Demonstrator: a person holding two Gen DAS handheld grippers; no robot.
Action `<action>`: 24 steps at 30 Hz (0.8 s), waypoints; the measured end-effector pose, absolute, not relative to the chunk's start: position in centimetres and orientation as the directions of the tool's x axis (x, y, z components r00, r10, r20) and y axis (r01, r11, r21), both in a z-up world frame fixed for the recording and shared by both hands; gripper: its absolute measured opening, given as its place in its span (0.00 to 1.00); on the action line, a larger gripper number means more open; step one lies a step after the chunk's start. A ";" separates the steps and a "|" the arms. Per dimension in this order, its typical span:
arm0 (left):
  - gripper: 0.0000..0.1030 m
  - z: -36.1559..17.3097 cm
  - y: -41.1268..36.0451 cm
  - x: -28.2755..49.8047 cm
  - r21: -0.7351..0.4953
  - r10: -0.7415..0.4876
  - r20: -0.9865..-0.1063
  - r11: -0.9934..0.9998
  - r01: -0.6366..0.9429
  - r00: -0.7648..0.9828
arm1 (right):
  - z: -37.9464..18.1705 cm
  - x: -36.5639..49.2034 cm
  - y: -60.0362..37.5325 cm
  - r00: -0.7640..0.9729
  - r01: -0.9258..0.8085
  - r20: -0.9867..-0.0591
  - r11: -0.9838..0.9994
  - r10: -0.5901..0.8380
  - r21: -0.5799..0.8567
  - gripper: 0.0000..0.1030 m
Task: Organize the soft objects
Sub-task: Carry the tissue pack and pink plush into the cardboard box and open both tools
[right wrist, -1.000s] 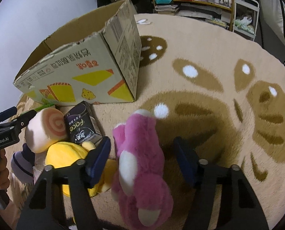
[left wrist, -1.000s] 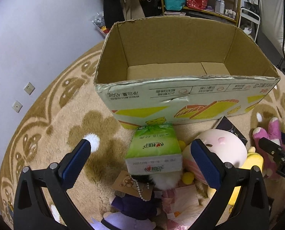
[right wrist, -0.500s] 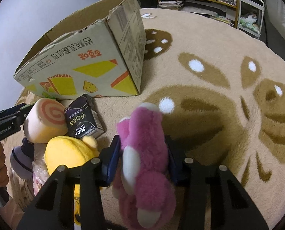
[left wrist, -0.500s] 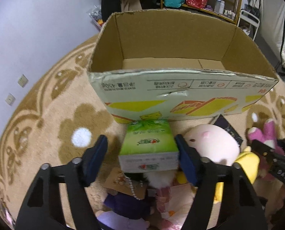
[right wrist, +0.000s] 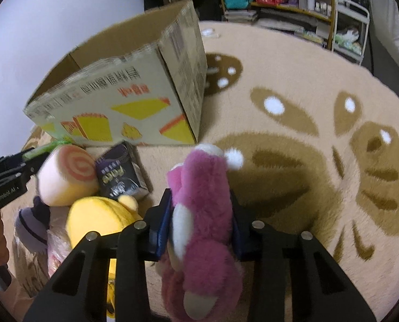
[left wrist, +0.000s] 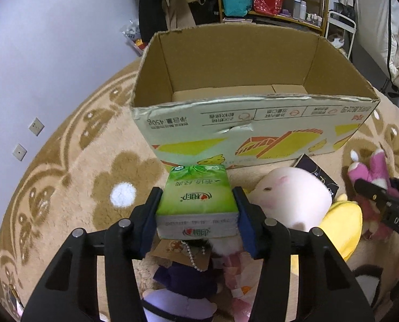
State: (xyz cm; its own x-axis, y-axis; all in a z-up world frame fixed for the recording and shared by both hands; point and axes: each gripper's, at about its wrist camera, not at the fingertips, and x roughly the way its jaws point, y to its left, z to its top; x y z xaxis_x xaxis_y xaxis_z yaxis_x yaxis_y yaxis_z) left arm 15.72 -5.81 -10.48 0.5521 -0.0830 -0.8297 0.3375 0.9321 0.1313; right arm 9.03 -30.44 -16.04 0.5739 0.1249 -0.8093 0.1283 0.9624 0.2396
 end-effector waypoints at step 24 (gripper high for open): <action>0.50 4.0 -2.6 11.9 0.208 -0.095 -0.518 0.950 0.233 0.850 | -2.1 7.4 -27.6 0.825 0.003 -0.558 0.986 0.090 0.165 0.38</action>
State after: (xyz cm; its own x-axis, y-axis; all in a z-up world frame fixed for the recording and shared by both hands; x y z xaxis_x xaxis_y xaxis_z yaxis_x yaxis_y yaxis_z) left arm 11.87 -2.61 3.96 0.8499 -0.0952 -0.5182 0.2334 0.9498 0.2083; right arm 7.35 -27.61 -2.08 0.8251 0.0905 -0.5577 0.0034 0.9863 0.1650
